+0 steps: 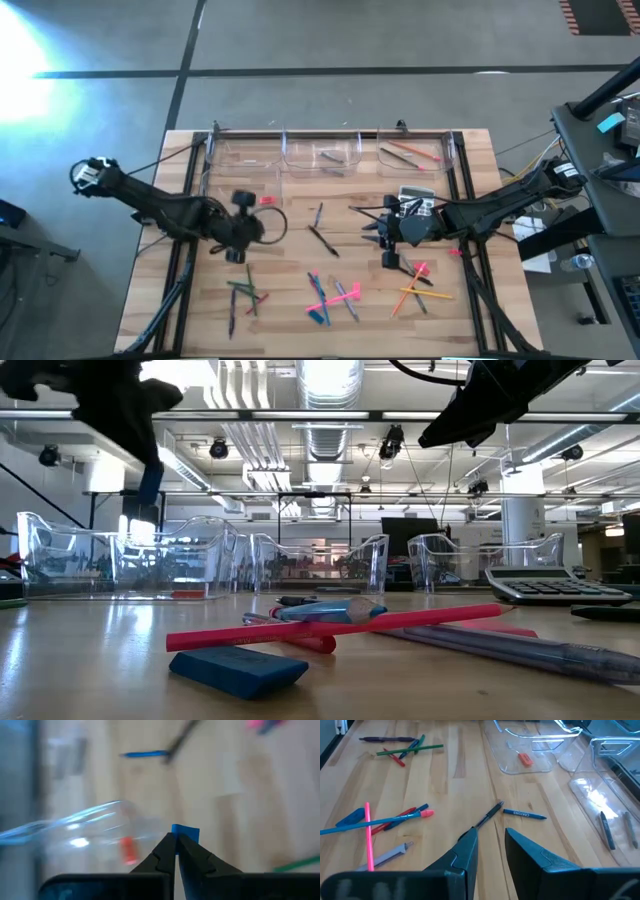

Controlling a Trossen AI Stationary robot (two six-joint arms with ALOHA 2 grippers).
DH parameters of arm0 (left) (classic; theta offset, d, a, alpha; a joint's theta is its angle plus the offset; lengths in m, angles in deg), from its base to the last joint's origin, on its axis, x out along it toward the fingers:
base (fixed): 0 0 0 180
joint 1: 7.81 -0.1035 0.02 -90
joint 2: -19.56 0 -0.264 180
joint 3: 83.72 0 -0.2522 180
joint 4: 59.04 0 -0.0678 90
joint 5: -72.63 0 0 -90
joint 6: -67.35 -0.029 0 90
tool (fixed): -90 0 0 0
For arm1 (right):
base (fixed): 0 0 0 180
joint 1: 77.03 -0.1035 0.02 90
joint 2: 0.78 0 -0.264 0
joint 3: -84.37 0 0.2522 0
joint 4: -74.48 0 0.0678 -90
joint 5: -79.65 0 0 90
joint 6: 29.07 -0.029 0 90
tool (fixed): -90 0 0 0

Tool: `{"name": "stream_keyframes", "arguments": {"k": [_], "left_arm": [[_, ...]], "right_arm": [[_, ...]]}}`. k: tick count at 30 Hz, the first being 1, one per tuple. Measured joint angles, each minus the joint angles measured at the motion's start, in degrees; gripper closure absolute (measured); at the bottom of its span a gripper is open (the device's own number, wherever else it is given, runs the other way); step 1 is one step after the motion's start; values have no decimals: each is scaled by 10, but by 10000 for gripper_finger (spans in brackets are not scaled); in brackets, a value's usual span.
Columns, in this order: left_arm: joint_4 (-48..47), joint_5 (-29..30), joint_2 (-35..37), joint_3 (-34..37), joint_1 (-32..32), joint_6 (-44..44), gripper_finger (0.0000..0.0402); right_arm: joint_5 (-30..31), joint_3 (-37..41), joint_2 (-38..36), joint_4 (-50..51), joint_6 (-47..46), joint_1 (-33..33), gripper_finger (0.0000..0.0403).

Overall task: Sort crayons/erasers/pens/pencils in bins
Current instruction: Put the blue eraser into the bottom transparent bin

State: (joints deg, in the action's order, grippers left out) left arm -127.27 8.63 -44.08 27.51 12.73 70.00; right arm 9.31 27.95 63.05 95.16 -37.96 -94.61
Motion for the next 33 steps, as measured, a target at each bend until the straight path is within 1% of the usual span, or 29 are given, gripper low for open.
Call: {"name": "stream_keyframes", "arguments": {"k": [2,5,11,15,20,33], "left_arm": [[-13,29,17,-6,-15,0,401],[-21,40,38,6,-53,-4,401],[-24,41,47,53,-138,-25,401],[-14,28,47,69,-173,-31,401],[-12,26,47,70,-186,-35,401],[12,13,47,77,-187,-33,401]], "right_arm": [[0,0,0,0,0,0,314],[0,0,0,0,0,0,314],[0,0,0,-3,0,0,314],[-1,1,0,-19,-1,0,314],[-1,1,0,-17,-1,0,314],[-1,1,0,-17,-1,0,314]]}}
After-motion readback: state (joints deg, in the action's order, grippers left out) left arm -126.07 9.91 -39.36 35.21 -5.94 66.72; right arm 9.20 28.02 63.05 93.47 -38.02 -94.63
